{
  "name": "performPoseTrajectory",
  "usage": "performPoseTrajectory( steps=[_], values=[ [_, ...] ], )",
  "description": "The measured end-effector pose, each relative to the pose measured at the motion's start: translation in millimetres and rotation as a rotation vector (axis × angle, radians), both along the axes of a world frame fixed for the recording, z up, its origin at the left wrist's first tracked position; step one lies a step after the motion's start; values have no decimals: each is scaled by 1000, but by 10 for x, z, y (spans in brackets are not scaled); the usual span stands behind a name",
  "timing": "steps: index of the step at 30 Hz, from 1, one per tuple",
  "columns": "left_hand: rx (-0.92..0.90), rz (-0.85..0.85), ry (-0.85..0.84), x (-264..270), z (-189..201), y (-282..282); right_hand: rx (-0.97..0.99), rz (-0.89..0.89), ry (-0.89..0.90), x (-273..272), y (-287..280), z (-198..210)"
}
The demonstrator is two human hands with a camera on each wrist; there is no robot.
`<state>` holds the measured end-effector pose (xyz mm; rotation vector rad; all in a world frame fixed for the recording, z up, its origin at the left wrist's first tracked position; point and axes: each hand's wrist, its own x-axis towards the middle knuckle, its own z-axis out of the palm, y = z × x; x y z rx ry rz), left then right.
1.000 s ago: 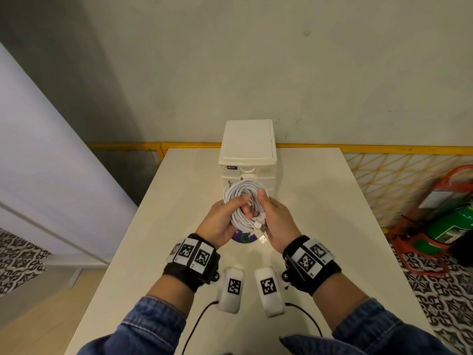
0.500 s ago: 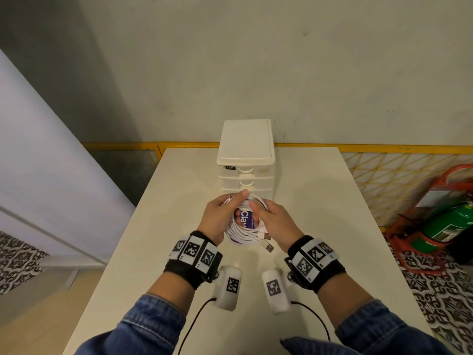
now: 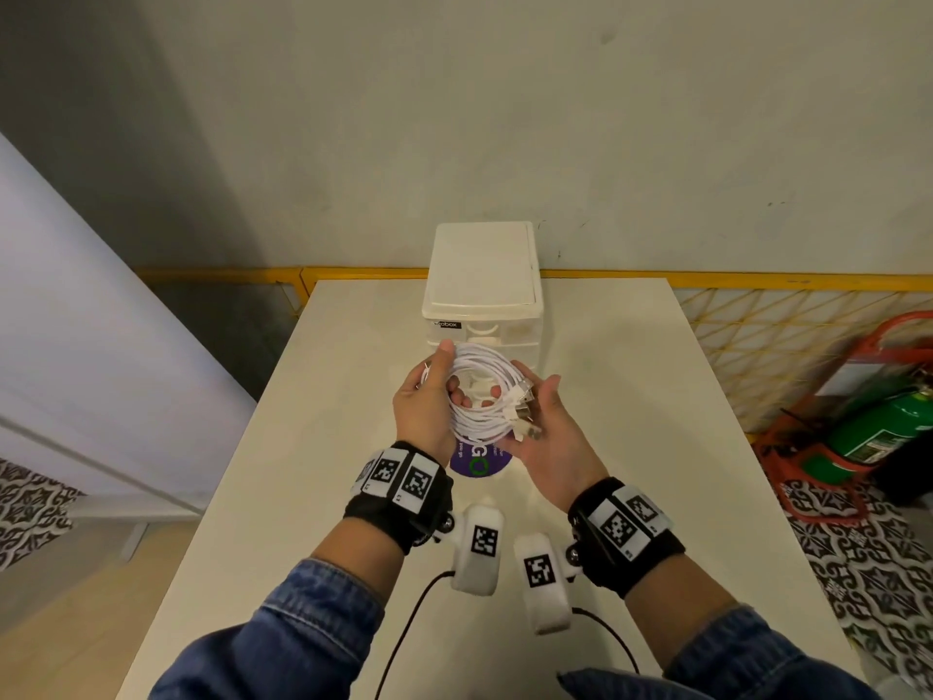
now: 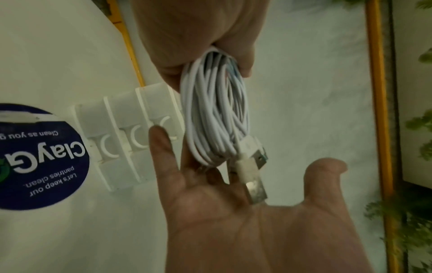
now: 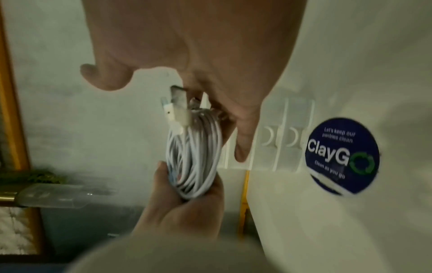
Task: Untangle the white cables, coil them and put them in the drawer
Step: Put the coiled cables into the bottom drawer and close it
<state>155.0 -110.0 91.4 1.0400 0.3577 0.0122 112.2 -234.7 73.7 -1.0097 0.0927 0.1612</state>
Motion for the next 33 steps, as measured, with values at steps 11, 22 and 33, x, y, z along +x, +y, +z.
performPoseTrajectory(
  steps=[11,22,33],
  values=[
    [23,-487,-157,61,-169,-58,-113,-280,63,324,-181,-4],
    [247,-637,-39,247,-352,-90,-697,-337,21,715,-621,108],
    [256,-468,612,815,-1008,-96,-1291,-72,-295,1278,-759,525]
  ],
)
